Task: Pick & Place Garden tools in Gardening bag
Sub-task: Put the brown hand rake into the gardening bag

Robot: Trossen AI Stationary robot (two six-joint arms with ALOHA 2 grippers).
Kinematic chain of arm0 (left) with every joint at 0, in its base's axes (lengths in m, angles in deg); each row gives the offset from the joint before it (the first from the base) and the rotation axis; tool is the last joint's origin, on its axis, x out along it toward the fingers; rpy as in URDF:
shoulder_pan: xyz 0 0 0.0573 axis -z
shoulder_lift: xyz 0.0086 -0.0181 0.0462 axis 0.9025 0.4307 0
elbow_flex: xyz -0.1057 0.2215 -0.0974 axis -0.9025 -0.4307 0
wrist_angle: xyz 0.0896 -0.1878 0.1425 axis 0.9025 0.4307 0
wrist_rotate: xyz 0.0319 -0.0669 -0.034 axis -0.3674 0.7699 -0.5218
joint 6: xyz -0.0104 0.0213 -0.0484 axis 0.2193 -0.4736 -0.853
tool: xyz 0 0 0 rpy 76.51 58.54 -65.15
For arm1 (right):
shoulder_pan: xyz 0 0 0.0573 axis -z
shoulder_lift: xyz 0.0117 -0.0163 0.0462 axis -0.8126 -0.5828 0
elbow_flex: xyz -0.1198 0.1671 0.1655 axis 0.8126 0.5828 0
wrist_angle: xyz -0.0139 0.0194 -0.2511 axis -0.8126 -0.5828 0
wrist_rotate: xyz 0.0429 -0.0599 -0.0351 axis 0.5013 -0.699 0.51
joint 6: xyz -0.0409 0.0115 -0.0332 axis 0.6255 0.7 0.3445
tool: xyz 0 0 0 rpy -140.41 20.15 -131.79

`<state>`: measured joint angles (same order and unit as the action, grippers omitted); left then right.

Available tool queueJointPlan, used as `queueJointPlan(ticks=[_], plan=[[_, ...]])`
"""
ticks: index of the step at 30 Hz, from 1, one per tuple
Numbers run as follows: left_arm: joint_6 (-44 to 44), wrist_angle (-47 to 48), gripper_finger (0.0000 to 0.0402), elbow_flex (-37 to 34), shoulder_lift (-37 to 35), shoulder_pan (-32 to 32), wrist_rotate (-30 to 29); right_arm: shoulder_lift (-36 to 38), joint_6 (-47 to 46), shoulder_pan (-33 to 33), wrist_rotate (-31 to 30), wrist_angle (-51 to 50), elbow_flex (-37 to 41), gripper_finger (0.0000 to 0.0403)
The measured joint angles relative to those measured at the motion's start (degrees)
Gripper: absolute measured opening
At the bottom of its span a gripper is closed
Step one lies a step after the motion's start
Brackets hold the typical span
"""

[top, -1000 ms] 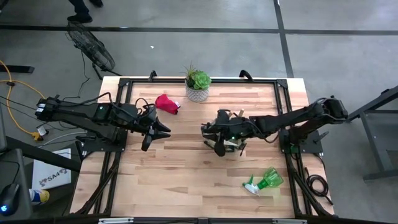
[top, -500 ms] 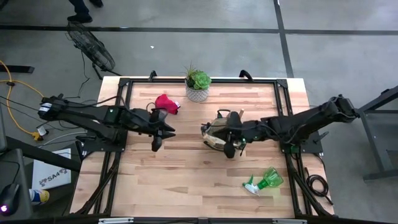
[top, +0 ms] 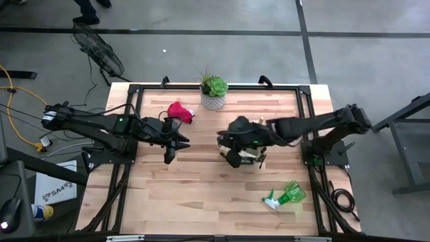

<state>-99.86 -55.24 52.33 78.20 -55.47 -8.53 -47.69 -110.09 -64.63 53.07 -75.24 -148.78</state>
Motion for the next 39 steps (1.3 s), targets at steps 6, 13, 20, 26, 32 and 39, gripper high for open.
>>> queueJointPlan(ticks=[6, 13, 20, 26, 32, 39], plan=[[0.0, 0.1, 0.0101, 0.0, 0.0, 0.0, 0.0, -6.9, -5.2, 2.2, 3.4, -10.0, -10.4, 0.0003], [0.0, 0.1, 0.0101, 0.0, 0.0, 0.0, 0.0, -10.9, -6.7, 2.6, 6.0, -11.0, -12.2, 0.0003], [0.0, 0.2, 0.0101, 0.0, 0.0, 0.0, 0.0, -12.4, -9.7, 2.4, 5.6, -16.0, -12.1, 0.0003], [0.0, 0.2, 0.0101, 0.0, 0.0, 0.0, 0.7, -12.3, -12.3, 2.2, 3.9, -21.2, -12.0, 0.0003], [0.0, 0.5, 0.0101, 0.0, 0.0, 0.0, 1.3, -12.0, -15.2, 1.5, 1.4, -24.3, -12.0, 0.0003], [0.1, 0.7, 0.0101, 0.0, 0.0, 0.0, 1.9, -11.6, -14.8, 1.6, 1.3, -18.0, -12.0, 0.0003]])
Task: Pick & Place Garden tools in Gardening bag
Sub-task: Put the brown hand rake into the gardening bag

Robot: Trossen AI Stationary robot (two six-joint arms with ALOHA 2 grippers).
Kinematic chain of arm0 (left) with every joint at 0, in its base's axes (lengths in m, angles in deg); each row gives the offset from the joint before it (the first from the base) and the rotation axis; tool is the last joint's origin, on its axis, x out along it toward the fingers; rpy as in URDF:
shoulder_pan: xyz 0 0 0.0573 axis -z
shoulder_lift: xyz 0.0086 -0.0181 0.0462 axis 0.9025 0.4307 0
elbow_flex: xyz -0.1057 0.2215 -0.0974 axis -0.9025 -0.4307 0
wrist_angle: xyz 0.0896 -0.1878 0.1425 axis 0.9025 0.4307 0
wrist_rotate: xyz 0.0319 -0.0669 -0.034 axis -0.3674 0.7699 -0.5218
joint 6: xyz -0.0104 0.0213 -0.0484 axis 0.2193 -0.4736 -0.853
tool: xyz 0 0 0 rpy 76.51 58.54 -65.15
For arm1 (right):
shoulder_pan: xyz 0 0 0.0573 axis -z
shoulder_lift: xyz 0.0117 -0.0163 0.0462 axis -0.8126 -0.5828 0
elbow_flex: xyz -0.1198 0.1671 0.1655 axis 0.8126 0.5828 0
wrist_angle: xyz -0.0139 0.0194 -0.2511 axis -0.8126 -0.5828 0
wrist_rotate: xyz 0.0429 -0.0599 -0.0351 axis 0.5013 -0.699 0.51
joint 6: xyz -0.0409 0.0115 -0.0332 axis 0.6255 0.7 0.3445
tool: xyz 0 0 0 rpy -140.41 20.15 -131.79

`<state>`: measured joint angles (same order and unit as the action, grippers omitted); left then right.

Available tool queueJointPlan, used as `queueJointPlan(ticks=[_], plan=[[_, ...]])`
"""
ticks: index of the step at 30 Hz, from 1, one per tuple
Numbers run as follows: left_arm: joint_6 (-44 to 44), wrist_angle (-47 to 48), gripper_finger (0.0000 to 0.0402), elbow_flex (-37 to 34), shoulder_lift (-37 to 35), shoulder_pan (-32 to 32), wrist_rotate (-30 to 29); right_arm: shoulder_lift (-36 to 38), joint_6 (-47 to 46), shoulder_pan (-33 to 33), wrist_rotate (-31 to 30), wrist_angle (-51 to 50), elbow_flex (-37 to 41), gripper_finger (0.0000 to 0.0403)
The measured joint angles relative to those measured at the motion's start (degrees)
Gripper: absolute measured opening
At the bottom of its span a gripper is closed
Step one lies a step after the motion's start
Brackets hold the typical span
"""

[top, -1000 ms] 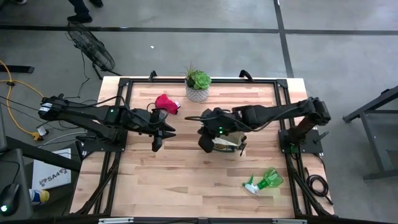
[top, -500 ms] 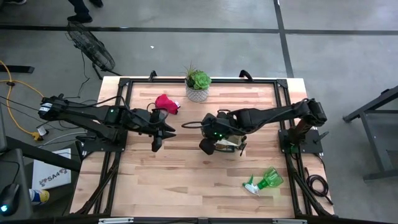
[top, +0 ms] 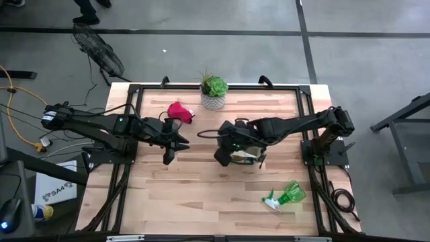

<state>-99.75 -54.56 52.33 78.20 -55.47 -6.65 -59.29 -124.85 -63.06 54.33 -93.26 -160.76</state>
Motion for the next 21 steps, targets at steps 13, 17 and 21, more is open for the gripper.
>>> queueJointPlan(ticks=[13, 17, 21], plan=[[0.3, 0.2, 0.0101, 0.0, 0.0, 0.0, 0.2, -2.3, 2.1, 0.5, 2.0, 5.6, 0.1, 0.0003], [0.3, 0.7, 0.0101, 0.0, 0.0, 0.0, 0.2, -3.3, 1.0, 0.5, 3.8, 3.6, 0.1, 0.0003], [0.3, 0.9, 0.0101, 0.0, 0.0, 0.0, 0.2, -3.5, 0.8, 0.0, 4.4, 1.4, 0.1, 0.0003]])
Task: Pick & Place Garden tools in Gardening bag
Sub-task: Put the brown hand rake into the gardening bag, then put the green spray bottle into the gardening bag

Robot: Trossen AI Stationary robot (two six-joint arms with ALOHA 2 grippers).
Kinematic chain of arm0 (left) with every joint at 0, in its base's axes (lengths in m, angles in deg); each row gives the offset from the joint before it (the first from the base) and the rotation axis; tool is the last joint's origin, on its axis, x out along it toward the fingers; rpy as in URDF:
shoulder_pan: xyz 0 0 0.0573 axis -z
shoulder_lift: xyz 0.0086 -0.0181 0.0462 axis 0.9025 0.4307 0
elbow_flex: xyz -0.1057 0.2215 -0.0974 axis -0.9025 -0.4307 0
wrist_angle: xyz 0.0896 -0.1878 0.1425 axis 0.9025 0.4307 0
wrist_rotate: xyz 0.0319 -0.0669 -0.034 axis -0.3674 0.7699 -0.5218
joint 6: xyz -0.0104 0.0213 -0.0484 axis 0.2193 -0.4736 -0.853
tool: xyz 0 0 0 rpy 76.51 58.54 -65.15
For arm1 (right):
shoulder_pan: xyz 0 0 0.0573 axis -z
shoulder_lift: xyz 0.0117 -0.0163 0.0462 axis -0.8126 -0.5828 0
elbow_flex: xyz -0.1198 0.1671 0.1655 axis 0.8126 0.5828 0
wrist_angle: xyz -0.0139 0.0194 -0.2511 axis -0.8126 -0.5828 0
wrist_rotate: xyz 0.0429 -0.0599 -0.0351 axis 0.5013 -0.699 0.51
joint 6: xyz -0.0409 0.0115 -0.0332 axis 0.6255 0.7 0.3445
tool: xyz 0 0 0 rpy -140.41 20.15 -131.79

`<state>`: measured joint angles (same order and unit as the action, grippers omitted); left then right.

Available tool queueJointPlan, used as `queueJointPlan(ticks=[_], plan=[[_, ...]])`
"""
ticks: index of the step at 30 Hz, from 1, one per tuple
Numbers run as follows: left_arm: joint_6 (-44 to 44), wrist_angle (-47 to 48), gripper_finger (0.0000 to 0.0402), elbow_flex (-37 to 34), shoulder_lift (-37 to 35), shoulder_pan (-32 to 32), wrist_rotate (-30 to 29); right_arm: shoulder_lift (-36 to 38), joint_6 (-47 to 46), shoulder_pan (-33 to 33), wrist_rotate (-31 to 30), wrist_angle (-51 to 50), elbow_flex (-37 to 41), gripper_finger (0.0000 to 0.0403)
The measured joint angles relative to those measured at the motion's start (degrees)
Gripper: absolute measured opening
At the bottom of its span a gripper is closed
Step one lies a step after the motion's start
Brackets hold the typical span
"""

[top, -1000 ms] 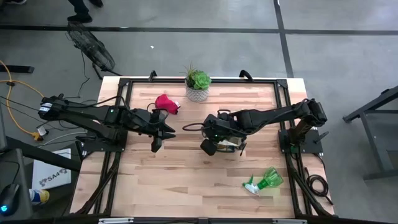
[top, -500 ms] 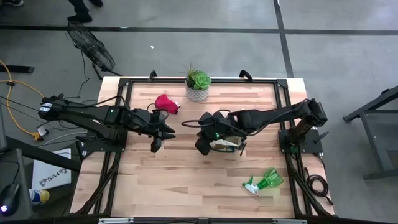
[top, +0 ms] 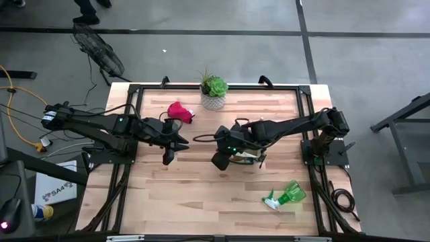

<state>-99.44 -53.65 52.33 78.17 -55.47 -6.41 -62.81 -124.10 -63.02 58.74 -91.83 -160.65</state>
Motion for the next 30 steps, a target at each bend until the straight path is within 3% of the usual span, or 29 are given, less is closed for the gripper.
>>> queueJointPlan(ticks=[17, 30], plan=[[-0.4, 0.1, 0.0101, 0.0, 0.0, 0.0, 0.7, 2.5, -7.2, -1.9, -6.4, -19.7, 0.0, 0.0003], [-0.4, 0.2, 0.0101, 0.0, 0.0, 0.0, 0.9, 6.2, -10.6, -2.5, -7.5, -24.3, 0.0, 0.0003]])
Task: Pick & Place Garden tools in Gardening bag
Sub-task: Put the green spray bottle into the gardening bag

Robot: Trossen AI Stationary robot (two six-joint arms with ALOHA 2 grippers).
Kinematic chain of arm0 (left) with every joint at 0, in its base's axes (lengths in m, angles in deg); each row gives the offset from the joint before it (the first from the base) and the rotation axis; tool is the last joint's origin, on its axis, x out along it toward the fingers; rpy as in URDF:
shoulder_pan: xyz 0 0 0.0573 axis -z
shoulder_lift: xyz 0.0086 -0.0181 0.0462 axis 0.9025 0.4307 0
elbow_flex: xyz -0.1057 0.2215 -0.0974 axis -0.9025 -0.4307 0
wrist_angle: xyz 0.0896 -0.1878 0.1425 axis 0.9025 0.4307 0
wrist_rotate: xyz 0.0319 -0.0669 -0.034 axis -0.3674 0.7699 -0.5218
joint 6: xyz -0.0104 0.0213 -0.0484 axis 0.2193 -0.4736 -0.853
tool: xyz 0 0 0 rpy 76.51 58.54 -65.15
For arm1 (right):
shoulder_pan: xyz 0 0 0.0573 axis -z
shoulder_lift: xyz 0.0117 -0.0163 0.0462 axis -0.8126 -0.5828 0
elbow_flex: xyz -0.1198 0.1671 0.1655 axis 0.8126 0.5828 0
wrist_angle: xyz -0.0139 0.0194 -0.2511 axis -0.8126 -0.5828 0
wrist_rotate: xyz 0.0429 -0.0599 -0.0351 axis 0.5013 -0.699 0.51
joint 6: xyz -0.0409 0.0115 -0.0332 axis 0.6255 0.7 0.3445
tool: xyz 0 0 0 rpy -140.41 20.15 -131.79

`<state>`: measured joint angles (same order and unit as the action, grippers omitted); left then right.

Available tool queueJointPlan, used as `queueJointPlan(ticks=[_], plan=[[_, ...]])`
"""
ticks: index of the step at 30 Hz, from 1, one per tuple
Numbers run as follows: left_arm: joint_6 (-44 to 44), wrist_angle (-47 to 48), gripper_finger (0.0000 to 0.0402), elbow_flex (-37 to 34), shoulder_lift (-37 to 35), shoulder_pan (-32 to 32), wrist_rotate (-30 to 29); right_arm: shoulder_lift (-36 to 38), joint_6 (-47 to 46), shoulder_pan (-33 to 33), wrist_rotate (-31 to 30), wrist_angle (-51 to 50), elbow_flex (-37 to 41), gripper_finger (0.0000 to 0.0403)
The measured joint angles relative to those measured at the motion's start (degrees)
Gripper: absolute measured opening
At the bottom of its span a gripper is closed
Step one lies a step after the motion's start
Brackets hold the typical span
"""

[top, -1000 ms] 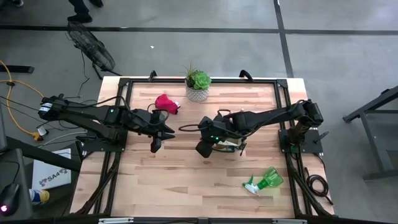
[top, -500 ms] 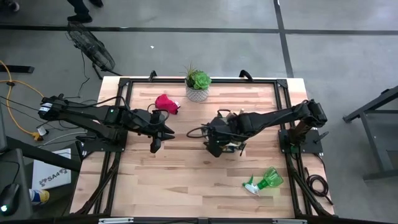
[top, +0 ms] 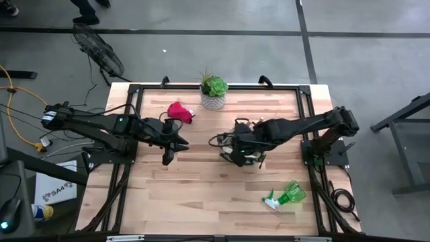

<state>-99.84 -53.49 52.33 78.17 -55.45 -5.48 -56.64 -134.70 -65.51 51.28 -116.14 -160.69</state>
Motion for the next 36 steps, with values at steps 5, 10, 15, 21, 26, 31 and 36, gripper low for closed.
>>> queueJointPlan(ticks=[5, 10, 15, 21, 26, 31, 36], plan=[[0.0, 0.2, 0.0101, 0.0, 0.0, 0.0, 0.1, 4.7, -3.1, -3.2, 1.4, -5.2, 0.0, 0.0003], [0.0, 0.2, 0.0101, 0.0, 0.0, 0.0, 0.1, 6.8, -12.6, -8.7, 4.2, -12.2, 0.0, 0.0003], [0.1, 0.2, 0.0101, 0.0, 0.0, 0.0, 0.1, 6.2, -25.0, -14.8, 6.9, -14.4, 0.0, 0.0004], [0.4, 0.2, 0.0101, 0.0, 0.0, 0.0, 0.2, 5.0, -43.4, -21.5, 8.2, -14.1, 0.0, 0.0042], [2.0, 0.4, 0.0101, 0.0, 0.0, 0.0, 2.0, 2.5, -51.9, -27.2, 10.7, -13.2, 0.5, 0.0106], [3.4, 2.1, 0.0101, 0.0, 0.0, 0.0, 3.3, -0.6, -41.9, -32.6, 12.9, -9.7, 2.4, 0.0161], [4.9, 2.8, 0.0101, 0.0, 0.0, 0.0, 3.6, -3.0, -25.8, -35.3, 14.0, -9.2, 3.3, 0.0194]])
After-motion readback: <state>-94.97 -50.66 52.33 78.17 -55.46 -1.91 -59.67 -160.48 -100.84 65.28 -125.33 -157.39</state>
